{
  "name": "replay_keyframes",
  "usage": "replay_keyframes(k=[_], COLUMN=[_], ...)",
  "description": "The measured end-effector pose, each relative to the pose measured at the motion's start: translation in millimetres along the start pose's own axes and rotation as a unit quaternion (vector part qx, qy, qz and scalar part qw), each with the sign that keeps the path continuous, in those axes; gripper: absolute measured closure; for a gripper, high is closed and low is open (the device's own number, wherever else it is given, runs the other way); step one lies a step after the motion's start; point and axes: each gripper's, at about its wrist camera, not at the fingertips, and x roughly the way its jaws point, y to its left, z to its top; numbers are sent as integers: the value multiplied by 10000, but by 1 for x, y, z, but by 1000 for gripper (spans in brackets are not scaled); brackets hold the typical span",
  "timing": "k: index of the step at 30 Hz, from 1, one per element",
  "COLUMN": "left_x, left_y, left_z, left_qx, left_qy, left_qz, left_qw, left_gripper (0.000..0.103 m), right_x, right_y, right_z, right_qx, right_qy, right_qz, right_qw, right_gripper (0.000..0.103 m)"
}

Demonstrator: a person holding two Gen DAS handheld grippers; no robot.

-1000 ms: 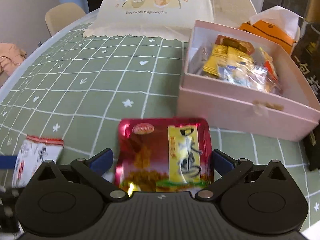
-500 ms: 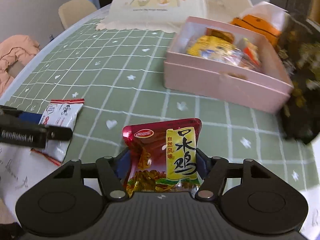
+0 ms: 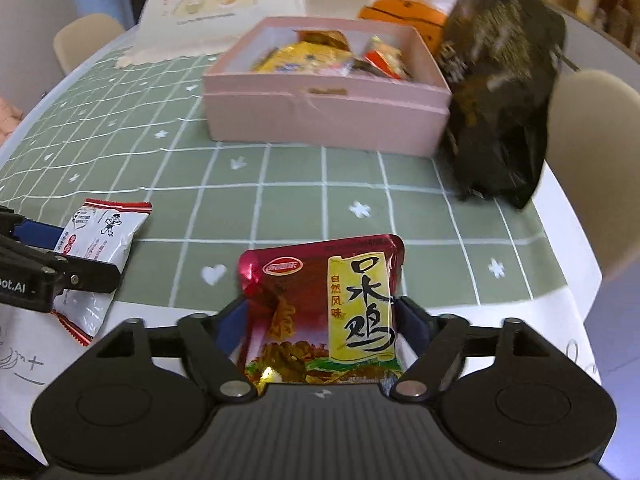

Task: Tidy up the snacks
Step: 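Carry the white bag into the pink box and open the left gripper while the right lifts the red bag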

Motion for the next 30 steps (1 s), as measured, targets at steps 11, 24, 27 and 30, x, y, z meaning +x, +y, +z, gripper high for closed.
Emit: replay_keyframes(k=[11,24,27,30], left_x=[3,-113,-129,-94], left_y=[-14,-11,-20,-30], left_z=[3,104,157,211], left_qx=[321,210,313,414], left_qy=[109,-2180,-2571,-2103], left_qz=[101,-700,-896,-1296], left_qw=[9994,9732,9617,9681], left_gripper=[22,22,22,21], right_x=[1,-83,-94,-91], right_y=[-3,-26,-28,-29], right_z=[1,39,45,44], right_qx=[144,384,516,626], right_qy=[-97,-1259,-1508,-1507], right_qz=[82,105,103,93], right_qw=[9998,9912,9872,9866], right_gripper=[29,34,34,34])
